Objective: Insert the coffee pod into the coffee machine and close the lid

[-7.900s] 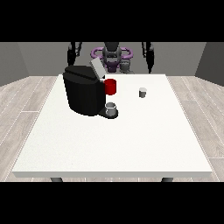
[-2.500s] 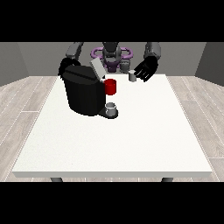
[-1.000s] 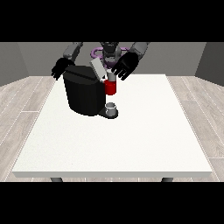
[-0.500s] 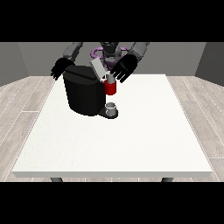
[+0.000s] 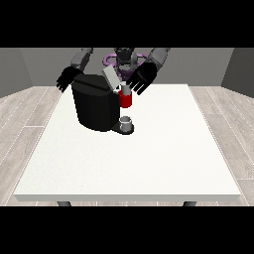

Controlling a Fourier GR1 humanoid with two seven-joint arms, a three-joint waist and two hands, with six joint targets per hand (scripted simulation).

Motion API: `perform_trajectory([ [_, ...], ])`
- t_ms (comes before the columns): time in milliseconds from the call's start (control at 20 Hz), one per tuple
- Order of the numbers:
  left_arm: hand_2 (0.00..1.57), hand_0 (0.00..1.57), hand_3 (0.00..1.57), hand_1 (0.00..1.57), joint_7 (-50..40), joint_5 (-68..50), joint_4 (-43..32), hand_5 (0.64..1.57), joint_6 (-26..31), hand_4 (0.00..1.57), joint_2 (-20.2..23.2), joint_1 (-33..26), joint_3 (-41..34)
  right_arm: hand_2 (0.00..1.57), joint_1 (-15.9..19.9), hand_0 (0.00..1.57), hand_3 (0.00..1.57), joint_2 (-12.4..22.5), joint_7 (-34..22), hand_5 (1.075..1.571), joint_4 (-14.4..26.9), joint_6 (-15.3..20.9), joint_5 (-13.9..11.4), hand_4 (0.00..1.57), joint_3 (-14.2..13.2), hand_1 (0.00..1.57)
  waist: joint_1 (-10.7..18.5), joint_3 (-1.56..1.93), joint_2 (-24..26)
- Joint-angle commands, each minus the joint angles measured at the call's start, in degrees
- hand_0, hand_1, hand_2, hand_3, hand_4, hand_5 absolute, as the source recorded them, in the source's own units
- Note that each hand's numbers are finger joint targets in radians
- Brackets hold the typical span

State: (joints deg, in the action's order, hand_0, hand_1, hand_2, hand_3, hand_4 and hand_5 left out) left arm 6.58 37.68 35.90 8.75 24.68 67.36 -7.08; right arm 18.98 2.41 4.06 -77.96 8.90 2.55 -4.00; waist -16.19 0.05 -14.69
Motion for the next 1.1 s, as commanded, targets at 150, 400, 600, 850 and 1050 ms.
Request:
perform_trajectory([
  [150, 1.27, 1.22, 1.17, 1.22, -2.59, 0.00, -0.76, 1.571, 0.49, 0.48, -1.98, 0.96, -0.16, 0.00, -0.03, 0.00, 0.00, -0.06, 1.19, 1.571, 1.66, 0.43, -0.72, 0.42, 0.11, 0.00, 0.00, -0.02, -0.50],
  [400, 1.19, 1.16, 1.06, 1.16, -0.84, 1.46, -1.00, 1.571, -1.88, 0.46, -3.74, -2.82, 1.19, 0.00, 0.17, 0.00, 0.00, 2.30, -2.03, 1.571, -0.05, -1.66, 1.57, 0.34, -1.63, 0.00, -0.25, -0.03, 1.02],
  [600, 1.16, 1.12, 0.99, 1.12, 2.21, 1.50, -1.35, 1.571, -0.71, 0.44, 1.10, -1.26, -0.11, 0.00, 0.03, 0.00, 0.00, 1.69, -0.91, 1.571, -1.30, -0.95, 0.46, 0.44, -0.53, 0.00, -0.34, -0.04, -1.03],
  [850, 1.12, 1.05, 0.95, 1.05, -0.08, 3.31, -0.76, 1.571, -2.70, 0.37, -0.88, 1.04, 1.13, 0.00, 0.71, 0.00, 0.00, -1.47, 2.03, 1.571, 0.22, 2.09, -1.92, 0.46, 1.37, 0.00, -0.39, -0.03, -2.77],
  [1050, 1.12, 1.06, 0.95, 1.06, 1.53, 2.66, -1.89, 1.571, -0.58, 0.36, 0.17, -1.50, 0.54, 0.00, -2.44, 0.00, 0.00, -0.51, -0.93, 1.571, -1.90, -0.31, -1.00, 0.46, 2.35, 0.00, -0.57, -0.05, 1.34],
])
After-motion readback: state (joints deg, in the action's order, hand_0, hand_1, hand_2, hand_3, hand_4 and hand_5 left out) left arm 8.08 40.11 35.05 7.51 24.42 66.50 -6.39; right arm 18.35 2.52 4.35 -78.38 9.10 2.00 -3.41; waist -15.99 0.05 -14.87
